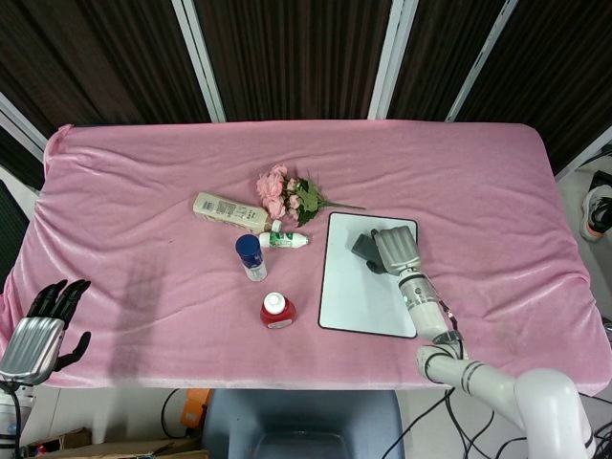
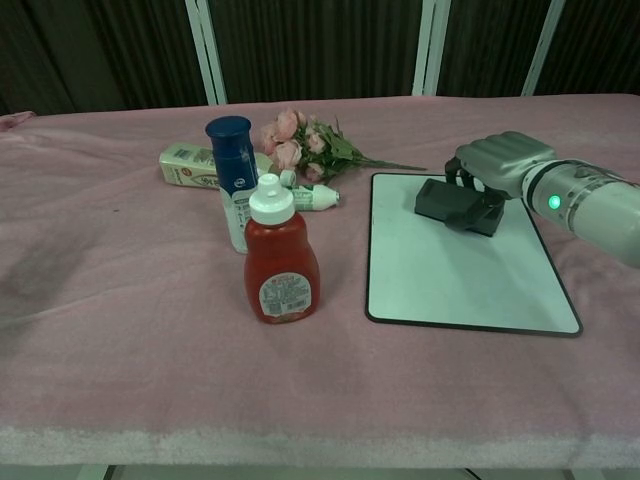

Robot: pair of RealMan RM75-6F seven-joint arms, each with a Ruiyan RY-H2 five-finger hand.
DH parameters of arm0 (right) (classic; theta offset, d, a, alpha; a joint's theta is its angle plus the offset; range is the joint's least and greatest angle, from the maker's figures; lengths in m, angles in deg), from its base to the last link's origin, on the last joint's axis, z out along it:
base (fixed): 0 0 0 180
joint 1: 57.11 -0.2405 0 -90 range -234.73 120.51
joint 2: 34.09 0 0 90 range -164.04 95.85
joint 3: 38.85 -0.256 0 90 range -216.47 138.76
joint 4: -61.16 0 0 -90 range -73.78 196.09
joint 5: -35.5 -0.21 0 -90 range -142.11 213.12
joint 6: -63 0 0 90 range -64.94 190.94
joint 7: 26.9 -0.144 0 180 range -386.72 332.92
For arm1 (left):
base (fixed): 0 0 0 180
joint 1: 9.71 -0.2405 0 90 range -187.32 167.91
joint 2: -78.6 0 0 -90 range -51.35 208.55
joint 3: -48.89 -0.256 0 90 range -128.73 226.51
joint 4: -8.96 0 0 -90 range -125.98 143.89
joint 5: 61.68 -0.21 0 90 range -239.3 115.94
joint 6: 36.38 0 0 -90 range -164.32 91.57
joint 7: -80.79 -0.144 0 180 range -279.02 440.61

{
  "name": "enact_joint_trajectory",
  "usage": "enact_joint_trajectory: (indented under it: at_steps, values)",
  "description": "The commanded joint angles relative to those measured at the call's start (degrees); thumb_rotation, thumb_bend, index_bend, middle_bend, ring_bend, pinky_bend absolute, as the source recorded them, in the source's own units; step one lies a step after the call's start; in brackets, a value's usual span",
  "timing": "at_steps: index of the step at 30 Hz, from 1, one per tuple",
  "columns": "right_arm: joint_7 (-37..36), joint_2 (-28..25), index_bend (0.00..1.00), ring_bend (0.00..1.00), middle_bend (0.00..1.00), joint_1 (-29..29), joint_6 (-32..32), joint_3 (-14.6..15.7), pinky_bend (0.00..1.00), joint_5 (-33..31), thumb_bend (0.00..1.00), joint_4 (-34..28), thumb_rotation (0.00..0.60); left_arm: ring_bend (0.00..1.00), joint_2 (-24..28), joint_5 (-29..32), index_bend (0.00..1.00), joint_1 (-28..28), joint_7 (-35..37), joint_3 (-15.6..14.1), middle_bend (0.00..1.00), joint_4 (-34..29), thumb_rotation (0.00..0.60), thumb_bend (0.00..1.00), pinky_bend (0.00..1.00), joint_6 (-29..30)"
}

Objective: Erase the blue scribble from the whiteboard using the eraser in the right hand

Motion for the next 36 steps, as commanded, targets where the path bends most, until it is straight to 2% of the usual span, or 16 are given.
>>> enact_joint_trajectory:
  at_steps: [1, 9, 14, 20, 28, 33, 36]
  values:
    - [-0.9, -0.8, 0.95, 0.74, 0.74, 0.5, -0.4, 0.5, 0.72, 0.5, 0.47, -0.8, 0.600, 0.03, 0.0, 0.0, 0.00, 0.0, 0.1, 0.0, 0.08, 0.0, 0.600, 0.43, 0.08, 0.0]
    - [-5.1, -7.0, 0.95, 0.74, 0.74, 5.0, -3.1, 5.2, 0.72, 5.1, 0.47, -8.6, 0.600, 0.03, 0.0, -0.4, 0.00, 0.0, 0.1, -0.2, 0.08, 0.0, 0.600, 0.43, 0.08, 0.0]
    - [-5.1, -7.9, 0.95, 0.74, 0.74, 5.4, -3.8, 6.0, 0.72, 5.9, 0.47, -8.8, 0.600, 0.03, -0.2, -0.5, 0.00, 0.1, -0.6, -0.4, 0.09, -0.1, 0.600, 0.43, 0.08, -0.3]
    - [-4.2, -6.0, 0.95, 0.74, 0.74, 3.3, -1.4, 3.3, 0.72, 2.5, 0.47, -3.7, 0.600, 0.03, -0.4, -0.2, 0.00, 0.1, -1.2, -0.3, 0.09, -0.1, 0.600, 0.43, 0.08, -0.3]
    - [-0.9, -0.7, 0.95, 0.74, 0.74, -1.4, 2.9, 0.1, 0.72, -2.5, 0.47, 8.0, 0.600, 0.03, -0.6, 0.9, 0.00, 0.5, -1.6, 0.0, 0.09, -0.1, 0.600, 0.43, 0.08, -1.3]
    - [-0.6, 2.9, 0.95, 0.74, 0.74, -4.2, 5.0, -1.1, 0.72, -3.4, 0.47, 15.8, 0.600, 0.03, -0.7, 1.8, 0.00, 0.8, -1.8, 0.4, 0.09, 0.0, 0.600, 0.43, 0.08, -1.9]
    - [-2.0, 3.6, 0.95, 0.74, 0.74, -5.1, 4.5, -1.8, 0.72, -3.0, 0.47, 17.1, 0.600, 0.03, -0.7, 2.1, 0.00, 0.9, -1.8, 0.5, 0.09, 0.0, 0.600, 0.43, 0.08, -2.2]
